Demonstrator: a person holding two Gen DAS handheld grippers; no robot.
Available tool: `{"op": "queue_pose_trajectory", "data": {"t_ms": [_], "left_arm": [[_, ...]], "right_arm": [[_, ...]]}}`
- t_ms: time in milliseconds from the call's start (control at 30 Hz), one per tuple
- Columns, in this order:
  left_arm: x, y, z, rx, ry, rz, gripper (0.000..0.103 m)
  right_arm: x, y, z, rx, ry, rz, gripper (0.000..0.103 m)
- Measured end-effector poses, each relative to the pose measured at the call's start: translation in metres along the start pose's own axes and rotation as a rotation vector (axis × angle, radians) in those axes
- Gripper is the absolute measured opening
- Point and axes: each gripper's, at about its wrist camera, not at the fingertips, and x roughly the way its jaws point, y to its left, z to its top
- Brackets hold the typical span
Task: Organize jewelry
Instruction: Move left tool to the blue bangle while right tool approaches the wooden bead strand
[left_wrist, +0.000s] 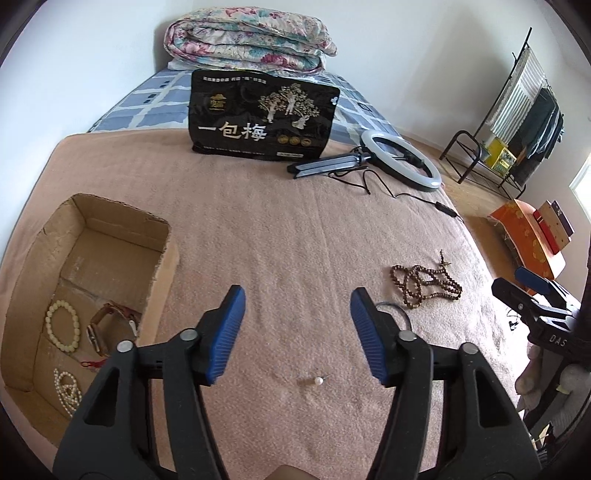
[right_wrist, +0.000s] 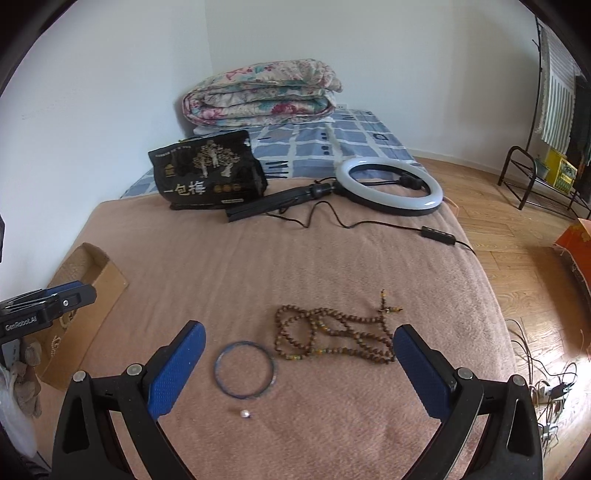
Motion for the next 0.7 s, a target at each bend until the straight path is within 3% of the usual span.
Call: {"op": "queue_pose_trajectory", "data": {"t_ms": [167,433,700], "left_arm": [[0.016,-0.021,-0.005,-0.012,0.033,-0.079,0.071],[0.054,-0.058,-0.021,0.083,0.1,-0.065,0.071],[0.089,-0.083,-0.029,0.108,0.183,-0.097,0.071]], "right_arm": [[0.01,-0.032,-0.001,0.027,-0.003,-0.033,0.103],[0.053,-0.084,-0.009,0.14,0.123,-0.056,0.103],[0.087,-0.106,-0.019,0.201,0.22,-0.041,0.103]]}}
